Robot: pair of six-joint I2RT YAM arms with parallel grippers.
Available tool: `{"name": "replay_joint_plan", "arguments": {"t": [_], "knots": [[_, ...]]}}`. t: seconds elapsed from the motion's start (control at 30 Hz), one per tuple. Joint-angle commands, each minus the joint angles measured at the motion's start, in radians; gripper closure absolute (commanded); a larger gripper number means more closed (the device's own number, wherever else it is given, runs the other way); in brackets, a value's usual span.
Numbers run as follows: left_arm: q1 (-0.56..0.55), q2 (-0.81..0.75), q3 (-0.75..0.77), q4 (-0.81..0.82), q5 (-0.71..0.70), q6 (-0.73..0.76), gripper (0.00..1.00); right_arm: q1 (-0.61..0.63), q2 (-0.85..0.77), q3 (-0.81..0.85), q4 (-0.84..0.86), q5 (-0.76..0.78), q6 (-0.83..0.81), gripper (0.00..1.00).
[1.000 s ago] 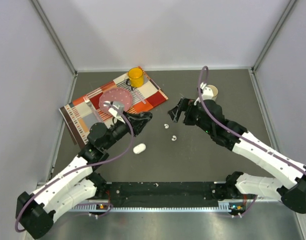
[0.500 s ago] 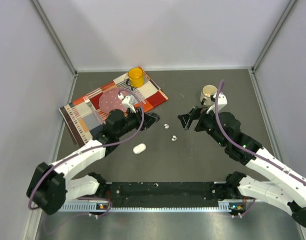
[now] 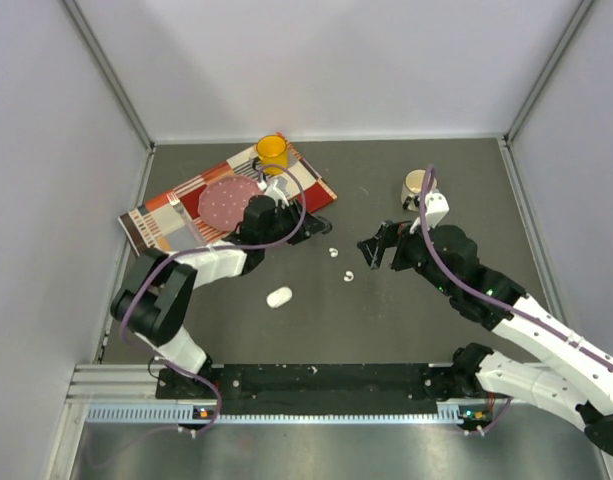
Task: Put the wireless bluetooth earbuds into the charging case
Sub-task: Place the charging case at the center of the board.
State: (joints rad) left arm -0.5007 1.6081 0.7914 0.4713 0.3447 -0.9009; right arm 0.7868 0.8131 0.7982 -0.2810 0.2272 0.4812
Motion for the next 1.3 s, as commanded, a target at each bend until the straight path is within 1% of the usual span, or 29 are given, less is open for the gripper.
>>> {"name": "replay_joint_plan", "arguments": {"t": [0.0,0.17,0.33,0.47,0.6,0.8,0.93,1.17,1.27], "knots": [[0.007,0.068,0.069,0.086,-0.01,-0.067,0.97,-0.011,-0.029,0.038,-0.021,-0.005,-0.032,0.01],[0.024,0.145,0.097,0.076,-0.024,-0.11,0.96,-0.012,-0.034,0.038,-0.043,-0.002,-0.049,0.01],[0.027,0.223,0.158,0.004,-0.03,-0.121,0.95,-0.015,-0.028,0.042,-0.052,-0.003,-0.055,0.01],[0.027,0.263,0.172,0.0,-0.044,-0.144,0.94,-0.018,-0.017,0.056,-0.06,-0.011,-0.058,0.01],[0.027,0.265,0.149,0.004,-0.07,-0.161,0.92,-0.017,0.003,0.078,-0.07,-0.02,-0.067,0.01],[0.03,0.285,0.134,0.001,-0.058,-0.173,0.87,-0.018,0.011,0.091,-0.083,-0.028,-0.073,0.01],[0.03,0.297,0.112,0.01,-0.064,-0.184,0.86,-0.02,0.011,0.093,-0.092,-0.031,-0.059,0.01],[0.028,0.326,0.126,-0.005,-0.053,-0.194,0.8,-0.018,0.011,0.087,-0.109,-0.04,-0.041,0.01],[0.028,0.325,0.132,-0.043,-0.059,-0.181,0.78,-0.018,0.009,0.088,-0.113,-0.045,-0.039,0.01]]}}
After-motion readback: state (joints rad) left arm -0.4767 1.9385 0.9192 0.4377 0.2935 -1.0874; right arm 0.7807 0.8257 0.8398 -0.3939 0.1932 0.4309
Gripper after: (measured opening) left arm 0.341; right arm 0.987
